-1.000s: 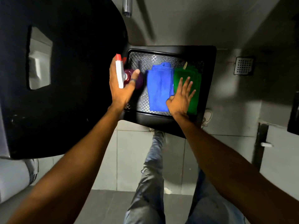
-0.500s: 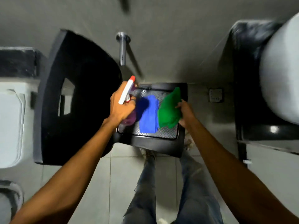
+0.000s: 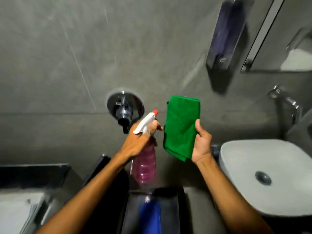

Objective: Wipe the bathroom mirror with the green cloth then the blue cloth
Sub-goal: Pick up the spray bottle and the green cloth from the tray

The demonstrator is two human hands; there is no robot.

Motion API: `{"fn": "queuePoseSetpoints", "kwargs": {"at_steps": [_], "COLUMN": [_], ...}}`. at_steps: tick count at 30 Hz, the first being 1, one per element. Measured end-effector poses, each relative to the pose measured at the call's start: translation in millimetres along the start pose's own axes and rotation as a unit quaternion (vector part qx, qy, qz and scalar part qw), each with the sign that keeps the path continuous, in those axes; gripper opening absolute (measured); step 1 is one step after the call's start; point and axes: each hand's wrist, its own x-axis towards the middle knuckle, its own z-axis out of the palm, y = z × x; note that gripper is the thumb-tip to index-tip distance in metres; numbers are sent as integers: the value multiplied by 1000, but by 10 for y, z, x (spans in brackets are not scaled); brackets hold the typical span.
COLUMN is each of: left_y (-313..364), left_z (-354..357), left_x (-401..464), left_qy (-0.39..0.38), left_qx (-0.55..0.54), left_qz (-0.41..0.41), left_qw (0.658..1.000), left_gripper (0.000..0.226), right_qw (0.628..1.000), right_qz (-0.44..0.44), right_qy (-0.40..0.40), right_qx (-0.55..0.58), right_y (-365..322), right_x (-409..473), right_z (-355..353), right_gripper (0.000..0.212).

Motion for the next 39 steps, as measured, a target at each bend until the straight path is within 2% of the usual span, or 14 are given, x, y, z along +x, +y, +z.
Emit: {"fn": "queuePoseSetpoints", "kwargs": {"at_steps": [3,6,10,13,24,29,32,39], "left_y": [457,813,1131,1152,731,875,995,973], "left_z": [-31,-35,-10,7,73,140,203,280], "left_x": [262,462,600,583,140,209,296,238], "left_qy": [-17,-36,-58,-72,-142,-83,-46,-74], "left_qx": [11,18,-17,-44,-37,-32,-50,-53], "left_qz": [46,77,88,66,-23,18,34,26], "left_qw": [999,996,994,994,989,996,997,996], "left_gripper": [26,23,26,28,27,27,34,26], "right_qw": [997,991,984,978,978,977,976,976], "right_qz": [-73,-118,-157,-184,-196,-197,-200,-201], "right_qy": [-38,-64,-83,-87,-50,-61,-60,-34], "right_qx": [-1,-10,-23,-34,-44,-53,-62,-70], "right_y": [-499,-850,-1140,-1246,-1339,-1334,-1332,-1330], "right_x": [8,2,1,2,60,38,8,-79], "right_z": [458,705,895,945,695,616,614,617], "right_gripper": [69,64,61,64,59,63,58,58]}}
